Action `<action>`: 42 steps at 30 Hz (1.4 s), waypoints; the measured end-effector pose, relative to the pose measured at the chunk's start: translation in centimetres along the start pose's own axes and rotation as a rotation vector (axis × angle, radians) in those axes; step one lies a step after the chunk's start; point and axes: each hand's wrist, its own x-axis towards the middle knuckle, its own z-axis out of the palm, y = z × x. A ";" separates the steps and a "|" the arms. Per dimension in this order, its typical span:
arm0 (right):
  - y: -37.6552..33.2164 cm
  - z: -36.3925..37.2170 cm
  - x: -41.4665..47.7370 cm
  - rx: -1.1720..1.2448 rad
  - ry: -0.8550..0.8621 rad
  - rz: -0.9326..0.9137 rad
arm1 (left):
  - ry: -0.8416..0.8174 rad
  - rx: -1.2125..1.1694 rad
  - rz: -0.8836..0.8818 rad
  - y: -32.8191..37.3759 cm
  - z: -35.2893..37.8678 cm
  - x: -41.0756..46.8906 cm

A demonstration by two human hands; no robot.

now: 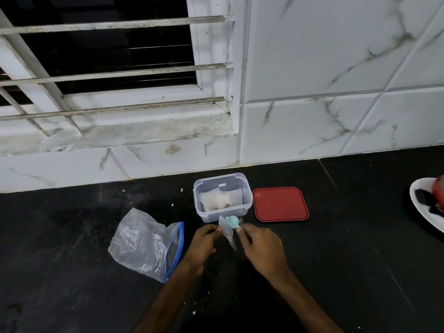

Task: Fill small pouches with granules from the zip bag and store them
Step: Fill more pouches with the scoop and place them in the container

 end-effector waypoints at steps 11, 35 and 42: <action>3.3 2.3 -0.2 0.801 -0.247 0.584 | 0.139 0.029 0.119 -0.8 -3.2 0.3; 3.3 6.2 1.4 -0.058 -0.138 0.263 | 0.119 0.578 0.495 0.0 -6.9 -0.2; -2.0 1.8 2.8 0.831 -0.172 -0.032 | -0.001 0.607 0.549 1.5 -6.8 0.0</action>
